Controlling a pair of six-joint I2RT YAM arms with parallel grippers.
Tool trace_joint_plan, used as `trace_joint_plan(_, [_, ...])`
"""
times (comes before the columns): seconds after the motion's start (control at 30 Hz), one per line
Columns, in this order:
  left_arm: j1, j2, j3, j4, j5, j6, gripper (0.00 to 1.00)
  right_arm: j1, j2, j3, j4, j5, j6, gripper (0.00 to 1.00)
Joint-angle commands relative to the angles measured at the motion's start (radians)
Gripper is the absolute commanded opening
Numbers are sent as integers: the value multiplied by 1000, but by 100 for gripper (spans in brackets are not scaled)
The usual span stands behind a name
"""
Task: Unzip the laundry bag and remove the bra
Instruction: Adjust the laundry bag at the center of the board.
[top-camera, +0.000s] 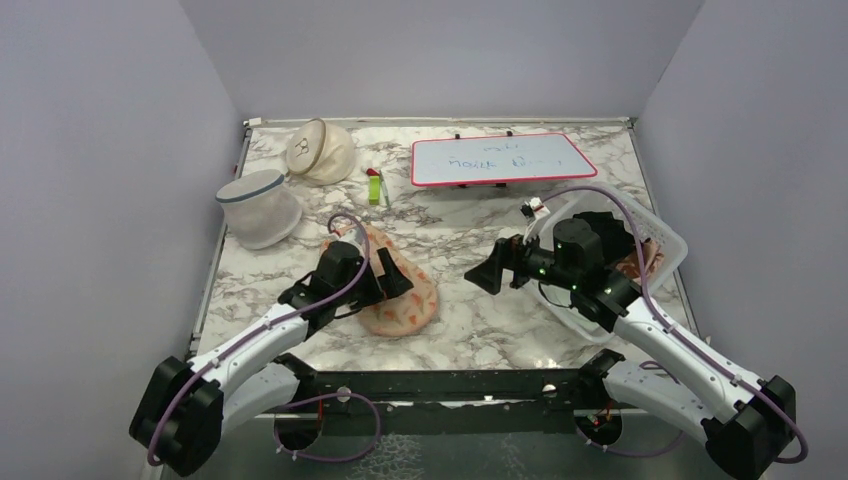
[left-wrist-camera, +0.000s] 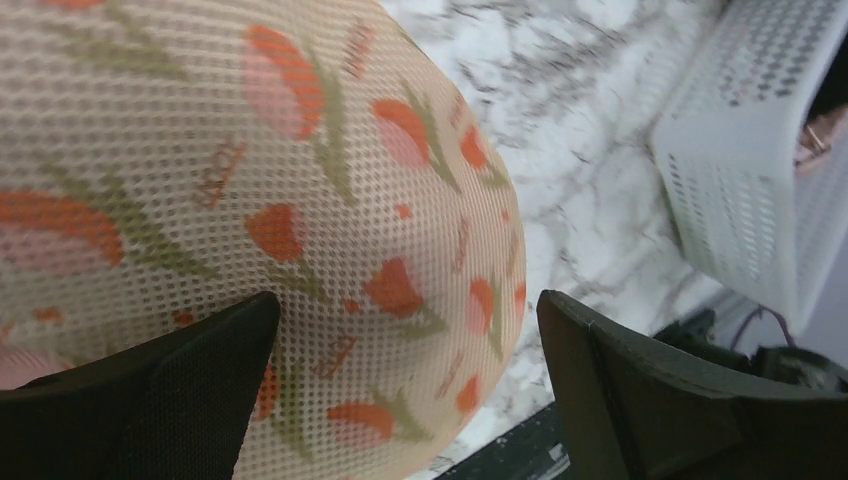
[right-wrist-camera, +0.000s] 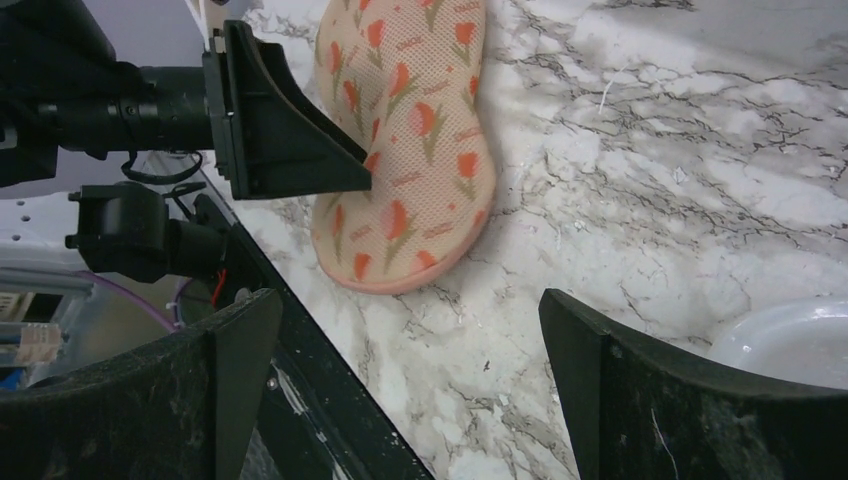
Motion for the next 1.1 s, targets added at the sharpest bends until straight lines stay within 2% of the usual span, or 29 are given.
trace_joint_plan(0.0, [-120, 84, 17, 246, 49, -72, 99, 6, -9, -32, 44, -21, 21, 100])
trace_joint_plan(0.17, [-192, 222, 93, 358, 53, -60, 99, 7, -2, -33, 21, -6, 22, 100])
trace_joint_plan(0.3, [-203, 279, 167, 375, 71, -7, 99, 7, 4, -24, -7, 9, 10, 100])
trace_joint_plan(0.57, [-201, 209, 270, 144, -50, 195, 99, 7, 14, -38, -21, 29, -5, 100])
trace_joint_plan(0.7, [-187, 143, 313, -43, -211, 296, 99, 7, 38, -42, -4, 14, -14, 100])
trace_joint_plan(0.87, [-102, 74, 344, -217, -433, 327, 99, 7, 94, -41, 60, -75, -9, 100])
trace_joint_plan(1.07, [67, -16, 297, -236, -456, 292, 99, 10, 157, -36, 111, -131, 17, 100])
